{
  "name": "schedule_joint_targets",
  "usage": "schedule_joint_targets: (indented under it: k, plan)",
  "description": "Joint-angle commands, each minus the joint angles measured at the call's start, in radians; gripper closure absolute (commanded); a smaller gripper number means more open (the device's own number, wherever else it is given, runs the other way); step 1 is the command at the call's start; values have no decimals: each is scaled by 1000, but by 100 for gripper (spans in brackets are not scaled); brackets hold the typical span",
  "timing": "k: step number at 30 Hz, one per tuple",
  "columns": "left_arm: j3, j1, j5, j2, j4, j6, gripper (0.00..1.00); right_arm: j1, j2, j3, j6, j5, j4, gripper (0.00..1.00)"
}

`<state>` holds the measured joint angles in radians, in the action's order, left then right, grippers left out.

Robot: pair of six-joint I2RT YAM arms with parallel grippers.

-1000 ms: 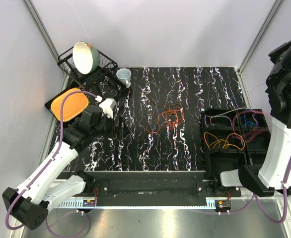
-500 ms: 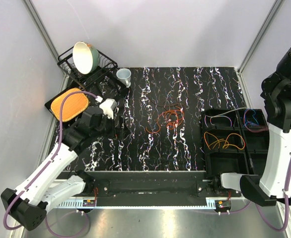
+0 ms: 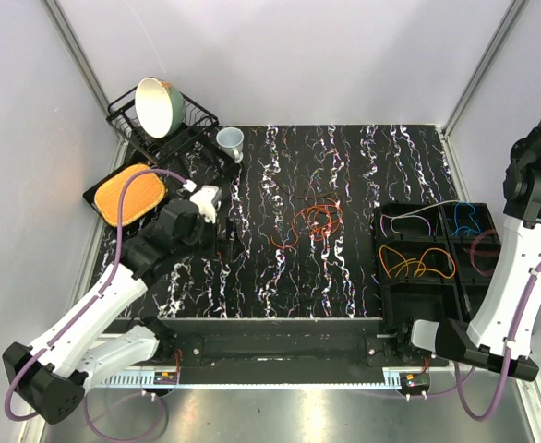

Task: Untangle the cables

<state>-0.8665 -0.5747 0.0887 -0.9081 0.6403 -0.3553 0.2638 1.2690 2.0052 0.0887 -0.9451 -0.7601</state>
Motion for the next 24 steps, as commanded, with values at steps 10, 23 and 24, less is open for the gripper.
schedule_joint_targets:
  k: [10,23,24]
  plan:
    - [3,-31,-56,-5,-16,7,1,143,15,-95,106,223,-8,100]
    - [1,-43,-87,-9,-13,7,1,166,131,50,126,305,-39,100]
    - [1,-42,-87,-11,-13,9,1,166,141,59,128,310,-44,100]
